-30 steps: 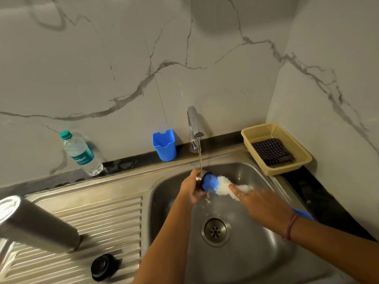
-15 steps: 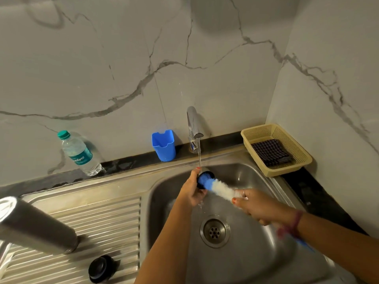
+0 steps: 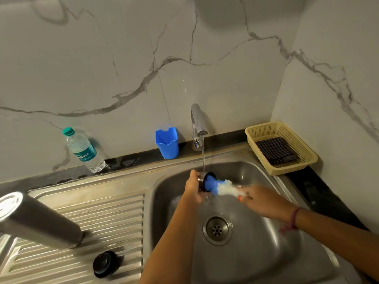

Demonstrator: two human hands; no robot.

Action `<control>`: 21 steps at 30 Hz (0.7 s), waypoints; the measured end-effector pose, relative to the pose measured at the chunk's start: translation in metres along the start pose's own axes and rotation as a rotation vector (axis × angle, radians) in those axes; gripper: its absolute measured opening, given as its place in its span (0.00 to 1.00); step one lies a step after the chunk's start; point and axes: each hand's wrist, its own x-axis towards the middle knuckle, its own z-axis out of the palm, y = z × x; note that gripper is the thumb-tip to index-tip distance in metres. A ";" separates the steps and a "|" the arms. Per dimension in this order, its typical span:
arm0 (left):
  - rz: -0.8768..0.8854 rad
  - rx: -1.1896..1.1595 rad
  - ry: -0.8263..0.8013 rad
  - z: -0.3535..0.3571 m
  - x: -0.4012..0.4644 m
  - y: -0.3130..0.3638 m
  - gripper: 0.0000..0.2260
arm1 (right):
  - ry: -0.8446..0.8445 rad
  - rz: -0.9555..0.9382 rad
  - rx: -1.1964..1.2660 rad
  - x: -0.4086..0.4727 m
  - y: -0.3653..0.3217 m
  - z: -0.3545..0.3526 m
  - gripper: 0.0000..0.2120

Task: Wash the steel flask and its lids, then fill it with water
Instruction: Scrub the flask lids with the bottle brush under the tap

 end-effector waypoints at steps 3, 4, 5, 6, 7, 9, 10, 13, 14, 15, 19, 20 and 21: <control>-0.037 -0.102 -0.053 -0.002 0.001 -0.004 0.17 | -0.255 0.409 0.758 0.003 -0.006 -0.011 0.07; -0.046 -0.117 -0.084 -0.002 0.002 -0.005 0.20 | -0.309 0.502 0.925 0.002 -0.007 -0.015 0.07; -0.048 -0.090 -0.111 -0.001 0.001 -0.005 0.22 | -0.347 0.549 1.032 0.000 -0.009 -0.019 0.08; -0.056 -0.068 -0.133 0.000 0.000 -0.003 0.24 | -0.375 0.566 1.094 -0.001 -0.013 -0.021 0.08; -0.061 -0.036 -0.132 0.002 -0.001 -0.002 0.26 | -0.396 0.561 1.115 -0.003 -0.017 -0.023 0.08; -0.082 -0.034 -0.114 0.005 -0.001 -0.001 0.28 | -0.348 0.485 1.002 -0.007 -0.022 -0.021 0.07; -0.082 -0.055 -0.097 0.008 -0.002 0.000 0.26 | -0.261 0.380 0.807 -0.010 -0.021 -0.018 0.10; -0.065 -0.089 -0.045 0.010 0.001 0.006 0.21 | 0.023 -0.063 -0.208 -0.022 -0.011 -0.005 0.25; -0.072 -0.085 -0.031 0.009 0.002 0.007 0.19 | 0.115 -0.161 -0.498 -0.024 -0.008 -0.003 0.29; -0.079 -0.070 -0.019 0.008 0.001 0.007 0.17 | 0.201 -0.253 -0.656 -0.026 -0.005 -0.003 0.31; -0.083 -0.014 0.014 0.005 -0.001 0.004 0.15 | 0.242 -0.339 -0.885 -0.024 -0.008 -0.019 0.30; -0.083 -0.022 0.011 0.006 -0.002 0.003 0.15 | 0.267 -0.351 -0.870 -0.020 -0.007 -0.019 0.30; -0.078 -0.026 0.008 0.006 -0.001 0.003 0.14 | 0.294 -0.339 -0.839 -0.017 -0.005 -0.016 0.29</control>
